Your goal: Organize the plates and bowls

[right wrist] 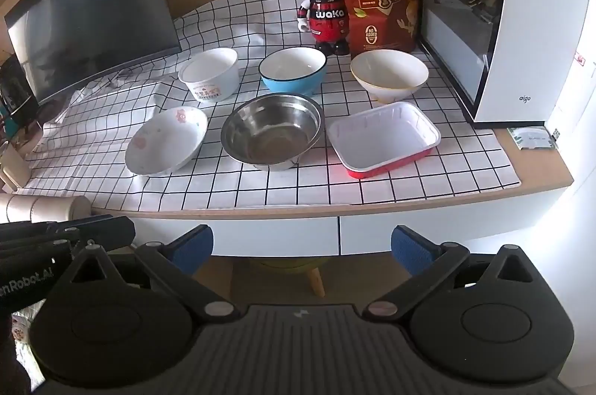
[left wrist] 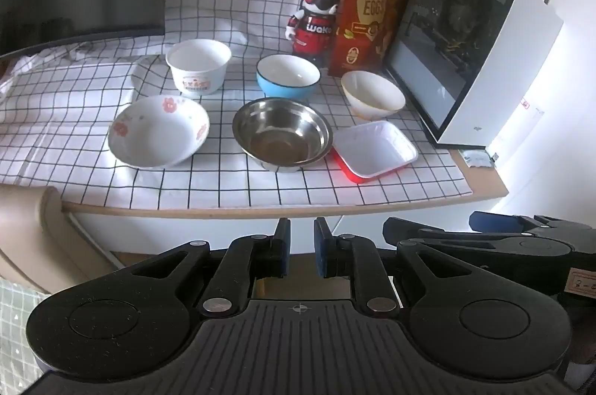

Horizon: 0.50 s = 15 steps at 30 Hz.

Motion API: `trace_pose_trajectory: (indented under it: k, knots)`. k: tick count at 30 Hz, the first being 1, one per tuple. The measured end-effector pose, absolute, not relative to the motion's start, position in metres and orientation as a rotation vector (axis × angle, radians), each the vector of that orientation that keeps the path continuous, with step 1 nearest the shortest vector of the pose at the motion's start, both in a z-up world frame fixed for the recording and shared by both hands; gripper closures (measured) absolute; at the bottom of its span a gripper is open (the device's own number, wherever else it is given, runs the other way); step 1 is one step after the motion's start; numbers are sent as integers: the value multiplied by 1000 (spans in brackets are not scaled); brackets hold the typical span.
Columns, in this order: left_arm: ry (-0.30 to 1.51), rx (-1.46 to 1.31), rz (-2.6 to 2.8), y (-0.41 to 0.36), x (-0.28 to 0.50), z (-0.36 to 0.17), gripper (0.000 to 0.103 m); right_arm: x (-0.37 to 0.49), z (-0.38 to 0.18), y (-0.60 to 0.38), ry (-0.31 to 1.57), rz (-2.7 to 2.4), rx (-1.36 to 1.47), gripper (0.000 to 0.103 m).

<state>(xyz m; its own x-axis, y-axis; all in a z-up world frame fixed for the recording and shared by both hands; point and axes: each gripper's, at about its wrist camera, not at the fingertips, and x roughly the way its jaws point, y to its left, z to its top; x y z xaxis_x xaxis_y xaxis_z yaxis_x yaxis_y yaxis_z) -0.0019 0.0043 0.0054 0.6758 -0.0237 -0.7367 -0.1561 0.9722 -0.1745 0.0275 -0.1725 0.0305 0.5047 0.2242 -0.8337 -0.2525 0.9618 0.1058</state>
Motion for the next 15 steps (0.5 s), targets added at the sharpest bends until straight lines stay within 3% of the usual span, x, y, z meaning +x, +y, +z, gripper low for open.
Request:
trace_pose_trajectory:
  k: [15]
  knots:
    - [828,-229,67,3,-2,8,85,27,31,-172,1012,287,-24,1]
